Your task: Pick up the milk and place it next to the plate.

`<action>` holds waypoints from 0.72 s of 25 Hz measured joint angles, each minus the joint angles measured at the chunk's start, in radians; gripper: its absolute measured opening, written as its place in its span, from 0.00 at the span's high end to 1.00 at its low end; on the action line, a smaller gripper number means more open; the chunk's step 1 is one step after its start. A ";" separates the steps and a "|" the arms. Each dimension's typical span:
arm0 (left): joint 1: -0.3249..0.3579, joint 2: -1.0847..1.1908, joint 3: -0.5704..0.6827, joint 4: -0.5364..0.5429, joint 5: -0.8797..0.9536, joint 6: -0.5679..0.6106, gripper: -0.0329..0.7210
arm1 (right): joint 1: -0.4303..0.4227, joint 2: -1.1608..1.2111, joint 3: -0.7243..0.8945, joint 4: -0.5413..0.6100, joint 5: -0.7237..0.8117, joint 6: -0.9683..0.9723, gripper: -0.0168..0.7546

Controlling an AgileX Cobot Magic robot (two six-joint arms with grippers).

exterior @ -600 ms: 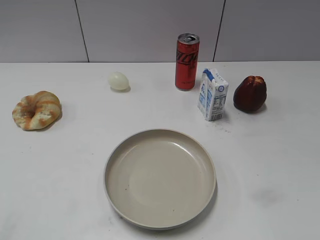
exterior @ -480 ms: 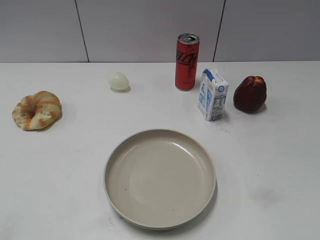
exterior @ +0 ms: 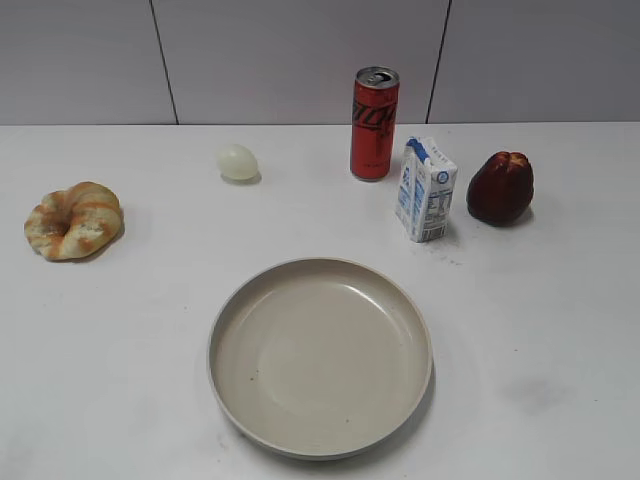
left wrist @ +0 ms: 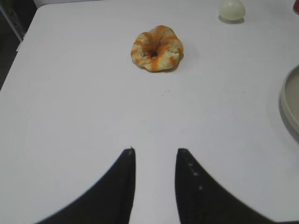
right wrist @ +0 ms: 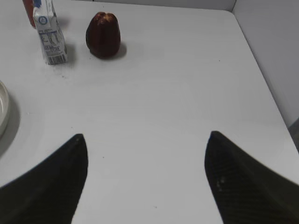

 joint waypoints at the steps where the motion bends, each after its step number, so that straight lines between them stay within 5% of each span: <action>1: 0.000 0.000 0.000 0.000 0.000 0.000 0.65 | 0.000 0.003 -0.005 0.002 -0.009 0.000 0.21; 9: 0.000 0.000 0.000 0.000 0.000 0.000 0.65 | 0.000 0.151 0.000 0.033 -0.397 0.003 0.21; 18: 0.000 0.000 0.000 0.000 0.000 0.000 0.65 | 0.006 0.663 -0.045 0.079 -0.712 -0.045 0.21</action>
